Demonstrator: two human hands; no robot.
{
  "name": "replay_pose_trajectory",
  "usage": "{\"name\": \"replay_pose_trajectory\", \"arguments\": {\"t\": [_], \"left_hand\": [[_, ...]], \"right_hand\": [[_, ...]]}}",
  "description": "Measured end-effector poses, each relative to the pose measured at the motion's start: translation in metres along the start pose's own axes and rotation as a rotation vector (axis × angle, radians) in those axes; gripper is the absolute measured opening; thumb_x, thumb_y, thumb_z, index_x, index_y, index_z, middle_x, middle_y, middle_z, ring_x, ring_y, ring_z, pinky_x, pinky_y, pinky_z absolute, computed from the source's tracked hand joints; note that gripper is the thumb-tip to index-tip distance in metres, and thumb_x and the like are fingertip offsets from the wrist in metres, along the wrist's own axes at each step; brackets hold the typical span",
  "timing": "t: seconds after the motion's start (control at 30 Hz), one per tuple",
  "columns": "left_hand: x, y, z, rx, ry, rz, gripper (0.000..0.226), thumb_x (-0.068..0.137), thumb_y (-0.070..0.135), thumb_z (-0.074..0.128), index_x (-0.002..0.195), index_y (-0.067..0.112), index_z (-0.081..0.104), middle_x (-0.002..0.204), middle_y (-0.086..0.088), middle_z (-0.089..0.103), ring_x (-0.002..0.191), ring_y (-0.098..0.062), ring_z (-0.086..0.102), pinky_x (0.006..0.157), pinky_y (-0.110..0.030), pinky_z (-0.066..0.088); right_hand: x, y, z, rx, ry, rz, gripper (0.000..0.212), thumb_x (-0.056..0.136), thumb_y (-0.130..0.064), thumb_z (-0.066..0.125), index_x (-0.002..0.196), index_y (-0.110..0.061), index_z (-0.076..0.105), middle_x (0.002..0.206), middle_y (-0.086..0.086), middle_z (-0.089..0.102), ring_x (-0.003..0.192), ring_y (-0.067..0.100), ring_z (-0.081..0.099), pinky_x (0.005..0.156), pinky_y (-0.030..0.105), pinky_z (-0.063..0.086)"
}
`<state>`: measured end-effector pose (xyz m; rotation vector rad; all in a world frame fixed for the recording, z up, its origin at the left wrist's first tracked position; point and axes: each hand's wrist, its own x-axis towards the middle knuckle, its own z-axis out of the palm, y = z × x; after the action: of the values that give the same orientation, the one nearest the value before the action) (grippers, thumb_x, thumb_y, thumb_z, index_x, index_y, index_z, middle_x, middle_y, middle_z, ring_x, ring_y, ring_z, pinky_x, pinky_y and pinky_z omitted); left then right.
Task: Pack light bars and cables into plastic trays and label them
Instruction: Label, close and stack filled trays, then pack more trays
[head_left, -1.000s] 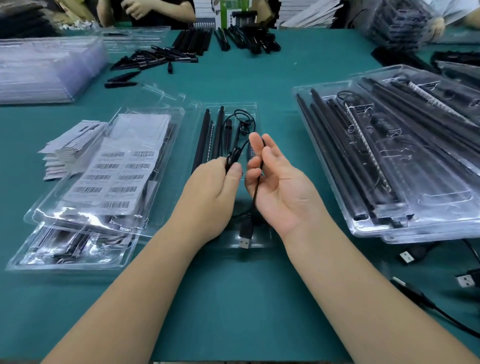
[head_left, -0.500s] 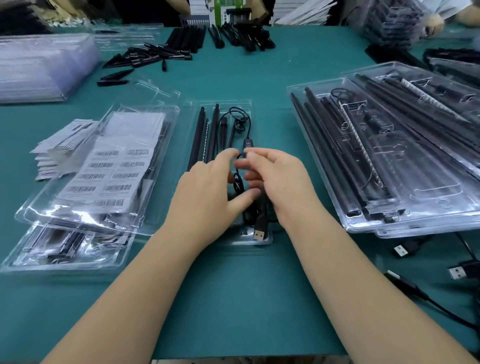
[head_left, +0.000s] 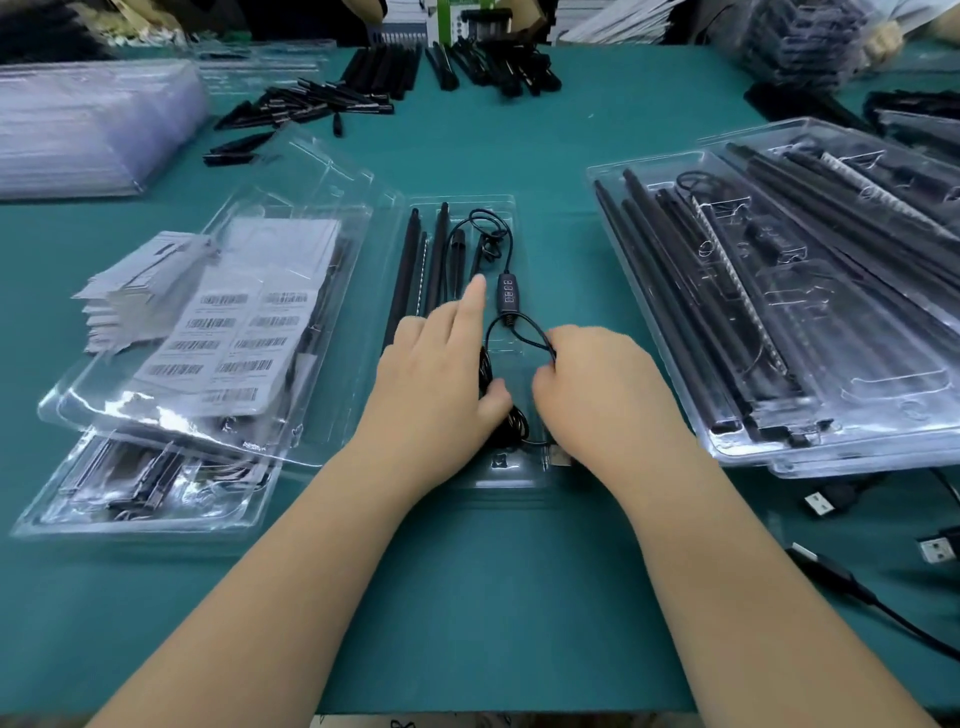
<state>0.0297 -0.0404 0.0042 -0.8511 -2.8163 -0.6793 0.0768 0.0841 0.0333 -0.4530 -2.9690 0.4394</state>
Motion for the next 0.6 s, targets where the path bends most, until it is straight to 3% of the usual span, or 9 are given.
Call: {"name": "replay_pose_trajectory", "arguments": {"t": [0.1,0.17,0.27,0.37,0.47,0.53,0.6], "left_hand": [[0.003,-0.001,0.0,0.05,-0.049,0.117,0.058,0.09,0.019,0.049,0.146,0.026,0.034,0.141,0.009,0.046,0.115,-0.022,0.04,0.099,-0.037,0.034],[0.003,-0.001,-0.001,-0.045,-0.034,0.134,0.053,0.086,0.01,0.052,0.136,0.025,0.046,0.123,0.007,0.058,0.107,-0.019,0.046,0.093,-0.033,0.037],[-0.001,0.001,-0.004,-0.236,0.07,0.031,0.056,0.08,0.008,0.064,0.131,0.02,0.046,0.114,0.003,0.045,0.092,-0.018,0.053,0.085,-0.028,0.041],[-0.001,0.001,-0.006,-0.191,0.068,0.001,0.052,0.081,0.014,0.068,0.129,0.02,0.048,0.108,0.005,0.044,0.091,-0.017,0.053,0.084,-0.032,0.043],[-0.004,0.004,-0.009,-0.017,0.07,0.017,0.041,0.084,0.044,0.057,0.118,0.02,0.062,0.102,0.001,0.057,0.1,-0.021,0.053,0.088,-0.038,0.041],[-0.008,0.009,-0.012,0.016,0.027,0.015,0.066,0.076,0.066,0.039,0.116,0.022,0.066,0.1,0.002,0.059,0.098,-0.02,0.052,0.086,-0.038,0.041],[-0.01,0.012,-0.013,0.039,-0.021,0.036,0.078,0.069,0.077,0.039,0.117,0.022,0.066,0.098,0.003,0.058,0.096,-0.018,0.053,0.085,-0.039,0.042]], "right_hand": [[0.006,0.004,0.002,0.131,0.084,-0.055,0.016,0.087,-0.014,0.047,0.073,-0.013,0.055,0.066,0.001,0.049,0.071,0.026,0.046,0.049,0.027,0.026],[0.008,0.005,0.006,0.264,0.144,-0.054,0.019,0.089,-0.016,0.05,0.09,-0.014,0.069,0.078,0.004,0.062,0.075,0.024,0.052,0.059,0.031,0.036],[0.01,0.004,0.009,0.623,0.161,0.046,0.027,0.089,-0.018,0.06,0.116,-0.017,0.064,0.083,-0.005,0.063,0.084,0.016,0.059,0.077,0.025,0.044],[0.013,0.003,0.012,0.765,0.14,0.106,0.03,0.084,-0.021,0.067,0.114,-0.022,0.064,0.075,-0.018,0.059,0.088,0.011,0.062,0.085,0.028,0.048],[0.018,0.004,0.015,0.812,0.093,0.14,0.015,0.08,-0.021,0.07,0.095,-0.024,0.068,0.077,-0.014,0.064,0.084,0.008,0.063,0.078,0.023,0.048],[0.019,0.006,0.016,0.919,0.054,0.18,0.009,0.078,-0.018,0.072,0.079,-0.024,0.066,0.077,-0.008,0.067,0.07,0.002,0.059,0.065,0.019,0.045],[0.02,0.007,0.017,0.985,0.033,0.226,0.008,0.076,-0.018,0.074,0.073,-0.022,0.067,0.066,-0.011,0.063,0.052,-0.005,0.05,0.052,0.012,0.038]]}}
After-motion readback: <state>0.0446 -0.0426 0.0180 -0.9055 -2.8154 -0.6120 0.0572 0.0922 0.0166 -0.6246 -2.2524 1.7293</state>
